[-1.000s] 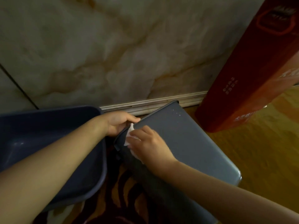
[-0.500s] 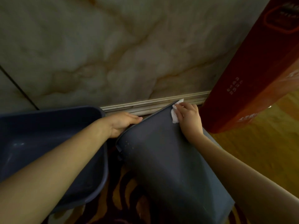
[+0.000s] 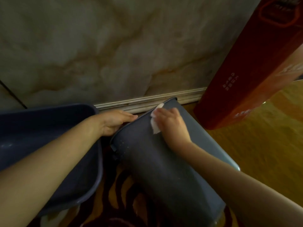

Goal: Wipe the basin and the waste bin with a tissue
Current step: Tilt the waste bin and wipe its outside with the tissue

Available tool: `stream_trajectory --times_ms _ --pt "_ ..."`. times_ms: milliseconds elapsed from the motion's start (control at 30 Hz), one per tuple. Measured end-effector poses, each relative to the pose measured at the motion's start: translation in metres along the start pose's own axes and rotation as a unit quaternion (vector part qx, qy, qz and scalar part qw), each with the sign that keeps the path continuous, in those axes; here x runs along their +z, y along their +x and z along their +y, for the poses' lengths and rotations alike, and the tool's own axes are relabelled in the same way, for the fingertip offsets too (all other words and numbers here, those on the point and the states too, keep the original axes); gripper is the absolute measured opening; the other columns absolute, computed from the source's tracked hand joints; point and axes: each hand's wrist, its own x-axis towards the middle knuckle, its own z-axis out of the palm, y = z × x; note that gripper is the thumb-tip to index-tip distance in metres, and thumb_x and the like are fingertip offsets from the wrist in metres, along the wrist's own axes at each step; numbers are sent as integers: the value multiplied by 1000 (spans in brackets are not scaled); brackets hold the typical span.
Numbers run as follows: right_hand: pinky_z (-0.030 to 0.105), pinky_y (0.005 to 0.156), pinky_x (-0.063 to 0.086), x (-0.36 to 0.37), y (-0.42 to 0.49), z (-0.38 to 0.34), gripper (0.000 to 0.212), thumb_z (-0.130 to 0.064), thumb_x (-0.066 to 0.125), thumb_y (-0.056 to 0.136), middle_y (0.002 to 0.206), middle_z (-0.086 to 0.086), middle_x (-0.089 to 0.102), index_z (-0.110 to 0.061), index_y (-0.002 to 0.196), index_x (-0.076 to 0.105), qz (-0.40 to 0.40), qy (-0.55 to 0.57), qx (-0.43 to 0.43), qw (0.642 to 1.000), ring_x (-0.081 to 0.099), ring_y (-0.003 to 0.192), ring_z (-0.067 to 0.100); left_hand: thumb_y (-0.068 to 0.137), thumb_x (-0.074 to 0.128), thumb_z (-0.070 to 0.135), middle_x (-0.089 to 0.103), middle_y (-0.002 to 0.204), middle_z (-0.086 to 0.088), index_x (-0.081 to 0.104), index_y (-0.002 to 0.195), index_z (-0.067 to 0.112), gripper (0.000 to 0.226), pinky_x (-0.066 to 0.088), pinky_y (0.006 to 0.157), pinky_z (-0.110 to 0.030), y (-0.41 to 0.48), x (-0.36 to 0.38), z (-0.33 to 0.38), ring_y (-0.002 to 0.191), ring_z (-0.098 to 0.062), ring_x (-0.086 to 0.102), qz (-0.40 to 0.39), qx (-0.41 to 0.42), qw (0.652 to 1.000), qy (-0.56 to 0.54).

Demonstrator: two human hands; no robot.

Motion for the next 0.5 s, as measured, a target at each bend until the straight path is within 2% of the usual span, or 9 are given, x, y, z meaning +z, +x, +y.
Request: stream_trajectory --times_ms 100,167,233,267,367,433,500 --pt "35 86 36 -3 9 49 26 -12 46 93 117 10 64 -9 114 62 11 -40 100 994 54 96 32 91 52 13 74 64 -3 70 82 7 21 57 58 -22 -1 -2 0 56 -12 69 -6 7 1000 5" --pt "37 85 38 -4 2 69 27 -15 42 96 103 15 69 -5 101 67 28 -31 168 985 56 93 35 90 52 12 74 63 -3 69 82 6 20 57 54 -21 -2 -2 2 55 -11 69 -4 10 1000 14" --pt "36 80 38 -7 -14 78 35 -20 43 98 88 19 70 -1 85 70 50 37 251 966 57 88 36 90 52 12 75 65 -4 69 86 4 18 58 56 -22 -4 -1 2 56 -12 70 -10 8 1000 17" --pt "34 78 37 -9 -23 79 37 -23 45 97 86 19 71 -1 83 71 63 73 284 954 57 89 35 90 52 12 75 66 -4 68 88 3 18 58 58 -23 -5 -1 3 57 -12 70 -15 6 1000 17" --pt "27 74 34 -15 -50 83 37 -29 44 97 88 15 71 -7 88 72 56 95 326 939 56 86 29 91 51 10 74 65 -6 67 91 1 18 58 58 -24 -6 -1 2 57 -12 70 -20 2 1000 -4" --pt "29 76 43 -24 -61 86 34 -32 45 97 89 14 72 -9 93 71 37 110 362 925 59 78 24 91 51 10 74 64 -5 65 95 -2 19 58 57 -25 -7 1 1 55 -12 69 -15 4 1000 -13" --pt "32 71 47 -32 -61 82 31 -30 48 96 87 15 72 -9 93 71 46 103 374 920 61 76 25 91 52 10 73 63 -5 65 96 -3 19 58 57 -25 -9 2 2 54 -12 69 -13 5 1000 -6"
